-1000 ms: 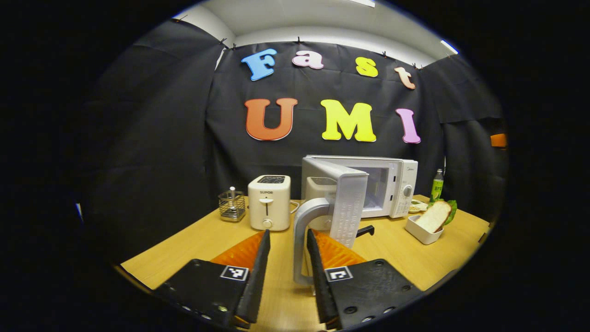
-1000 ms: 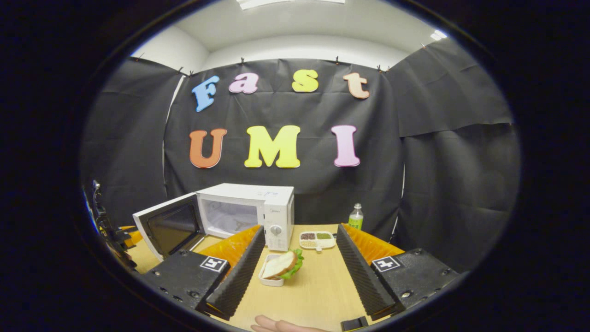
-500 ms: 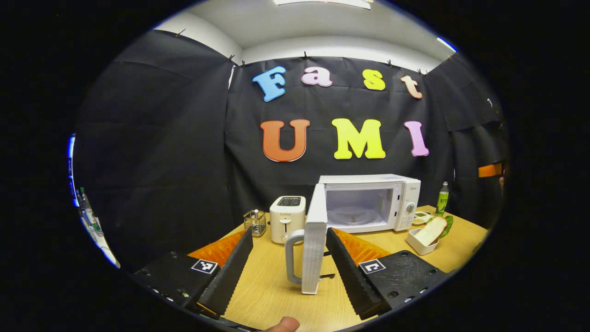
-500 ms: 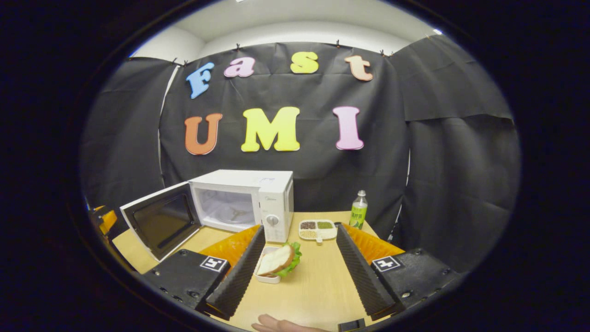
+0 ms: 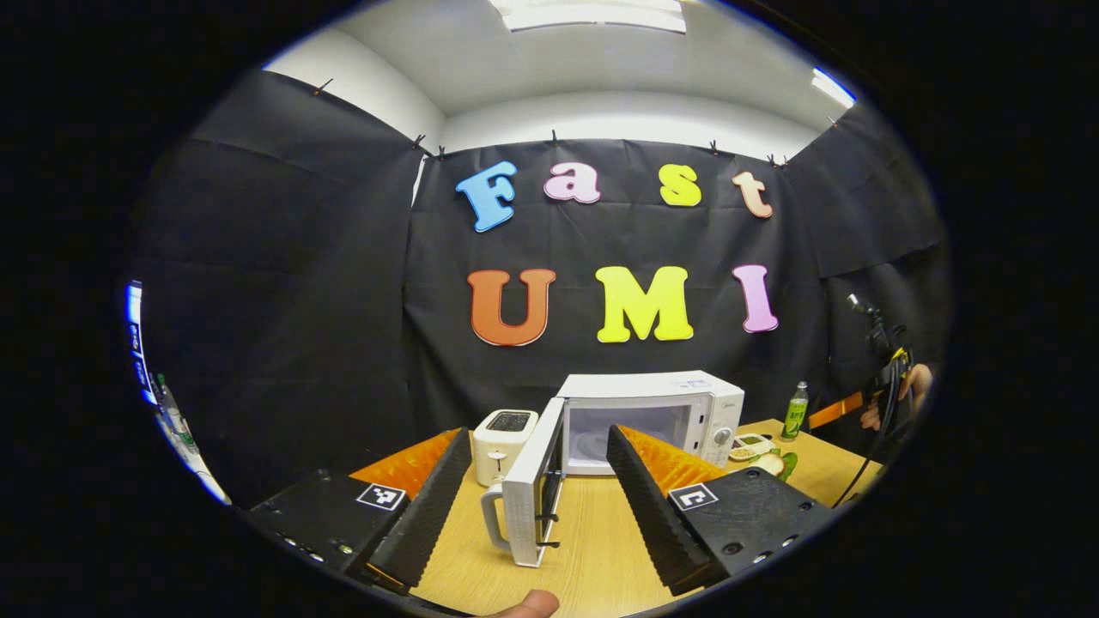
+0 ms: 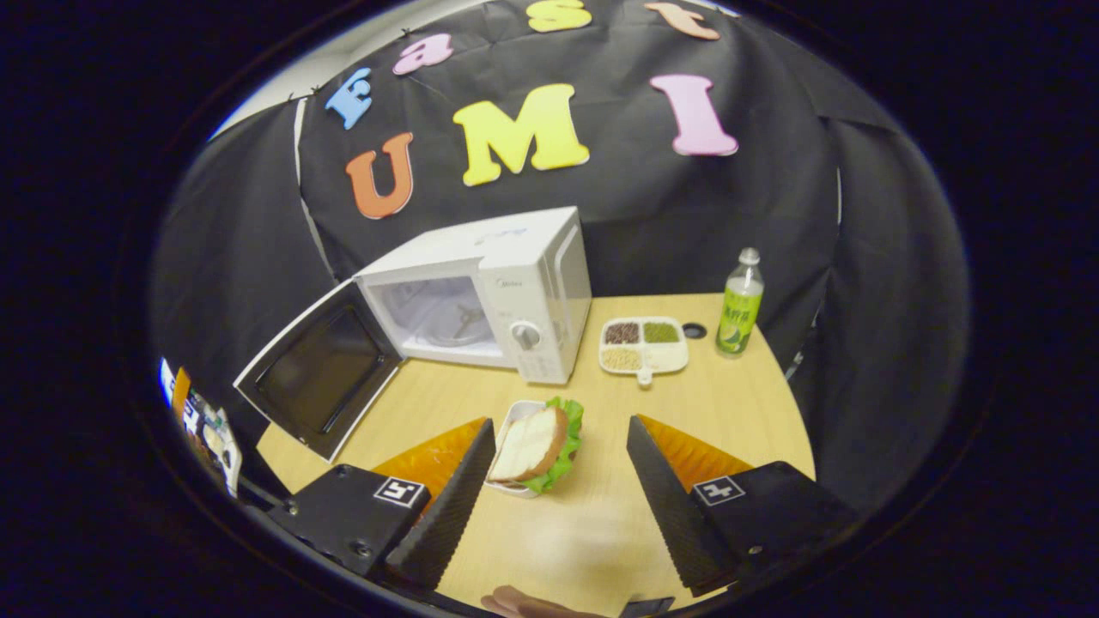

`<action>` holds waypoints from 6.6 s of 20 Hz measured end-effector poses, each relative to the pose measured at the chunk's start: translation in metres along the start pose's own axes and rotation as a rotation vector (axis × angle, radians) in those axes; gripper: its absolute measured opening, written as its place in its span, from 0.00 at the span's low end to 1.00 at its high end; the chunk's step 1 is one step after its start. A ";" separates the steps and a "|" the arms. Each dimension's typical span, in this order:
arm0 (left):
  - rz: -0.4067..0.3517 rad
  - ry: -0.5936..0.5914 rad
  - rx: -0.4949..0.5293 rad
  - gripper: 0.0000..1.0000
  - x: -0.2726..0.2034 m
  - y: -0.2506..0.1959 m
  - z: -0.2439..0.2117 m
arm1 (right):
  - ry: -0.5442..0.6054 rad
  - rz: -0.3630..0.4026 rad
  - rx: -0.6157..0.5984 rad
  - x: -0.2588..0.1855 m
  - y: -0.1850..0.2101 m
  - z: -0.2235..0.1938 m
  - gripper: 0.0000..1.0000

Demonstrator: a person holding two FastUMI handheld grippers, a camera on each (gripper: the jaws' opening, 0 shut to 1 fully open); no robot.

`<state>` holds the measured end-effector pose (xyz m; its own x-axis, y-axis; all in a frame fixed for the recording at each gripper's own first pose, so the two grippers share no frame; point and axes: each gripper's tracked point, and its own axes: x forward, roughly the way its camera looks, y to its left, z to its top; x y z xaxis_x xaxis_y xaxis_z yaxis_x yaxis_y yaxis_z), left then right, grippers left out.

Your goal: Open the microwave oven with the left hand, put the food in, and close the microwave oven.

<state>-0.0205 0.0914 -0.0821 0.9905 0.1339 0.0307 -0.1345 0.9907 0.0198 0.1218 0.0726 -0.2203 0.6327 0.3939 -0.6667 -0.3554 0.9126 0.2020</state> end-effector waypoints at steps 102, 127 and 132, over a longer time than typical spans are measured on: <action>0.060 0.085 -0.025 0.77 0.009 0.160 -0.066 | -0.606 -0.155 0.022 0.154 0.226 0.071 0.91; -0.182 0.195 -0.089 0.00 0.085 0.085 -0.193 | -0.746 -0.150 -0.160 -0.181 0.147 -0.005 0.91; -0.333 0.199 -0.105 0.00 0.094 0.011 -0.193 | -0.765 -0.129 -0.150 -0.195 0.132 -0.011 0.98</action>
<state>0.0762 0.1189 -0.2719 0.9670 -0.2030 -0.1542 0.1880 0.9764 -0.1066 -0.0559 0.1151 -0.0716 0.9535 0.3012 0.0111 -0.3014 0.9533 0.0215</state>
